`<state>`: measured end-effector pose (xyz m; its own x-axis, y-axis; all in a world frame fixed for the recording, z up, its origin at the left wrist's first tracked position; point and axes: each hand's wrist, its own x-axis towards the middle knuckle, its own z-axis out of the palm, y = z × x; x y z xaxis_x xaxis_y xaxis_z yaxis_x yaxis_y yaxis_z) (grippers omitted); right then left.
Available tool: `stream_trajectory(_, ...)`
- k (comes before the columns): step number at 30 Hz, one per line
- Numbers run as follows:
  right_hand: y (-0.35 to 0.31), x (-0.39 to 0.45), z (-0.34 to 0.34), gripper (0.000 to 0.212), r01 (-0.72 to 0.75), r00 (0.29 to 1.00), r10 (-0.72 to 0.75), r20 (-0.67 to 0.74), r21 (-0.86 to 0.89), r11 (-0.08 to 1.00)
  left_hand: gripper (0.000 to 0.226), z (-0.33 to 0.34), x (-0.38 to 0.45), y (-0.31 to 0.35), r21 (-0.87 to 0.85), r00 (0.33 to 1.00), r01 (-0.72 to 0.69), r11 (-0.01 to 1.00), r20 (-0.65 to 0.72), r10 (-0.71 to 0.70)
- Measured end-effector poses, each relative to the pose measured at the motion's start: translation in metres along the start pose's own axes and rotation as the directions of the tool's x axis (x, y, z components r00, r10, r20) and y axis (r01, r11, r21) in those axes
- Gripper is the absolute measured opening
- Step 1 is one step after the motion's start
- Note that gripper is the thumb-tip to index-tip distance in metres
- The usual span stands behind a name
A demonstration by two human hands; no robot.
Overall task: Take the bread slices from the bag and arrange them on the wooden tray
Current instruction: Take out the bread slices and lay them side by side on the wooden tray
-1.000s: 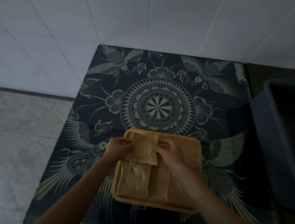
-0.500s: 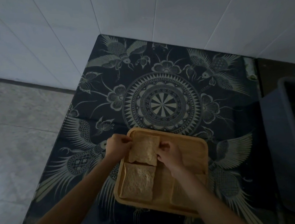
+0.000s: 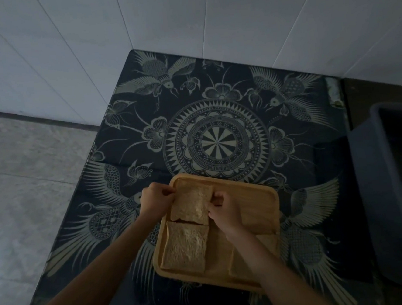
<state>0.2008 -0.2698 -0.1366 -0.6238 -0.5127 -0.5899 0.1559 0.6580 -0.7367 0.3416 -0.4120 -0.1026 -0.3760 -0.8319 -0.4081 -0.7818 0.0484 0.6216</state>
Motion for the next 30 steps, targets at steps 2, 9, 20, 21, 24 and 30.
stream_trajectory(2,-0.001,-0.001,0.001,0.031,-0.001,1.000,0.001,0.001,0.006,1.000,0.014,0.000,-0.002,0.001,0.003,1.000,0.001,1.000,-0.007,-0.001)
stream_trajectory(9,-0.003,-0.010,-0.004,0.034,0.035,0.999,-0.035,0.000,-0.021,0.999,0.018,0.000,-0.010,0.000,0.046,0.999,-0.035,0.998,-0.007,0.035)
stream_trajectory(20,0.010,-0.035,-0.068,0.029,0.082,0.996,-0.081,0.032,-0.034,0.996,0.018,-0.008,-0.032,0.003,0.089,0.993,-0.115,0.989,0.000,0.115)
stream_trajectory(21,0.011,-0.038,-0.078,0.028,0.092,0.995,-0.092,0.023,-0.021,0.995,0.020,-0.007,-0.035,0.005,0.093,0.991,-0.130,0.987,-0.010,0.131)
stream_trajectory(24,0.017,-0.044,-0.106,0.027,0.109,0.994,-0.109,-0.010,-0.034,0.993,0.023,-0.002,-0.044,0.012,0.101,0.983,-0.178,0.979,-0.017,0.181)
stream_trajectory(30,0.033,-0.053,-0.149,0.023,0.105,0.993,-0.103,-0.053,0.041,0.994,0.025,0.019,-0.064,0.034,0.070,0.974,-0.223,0.972,0.045,0.220)
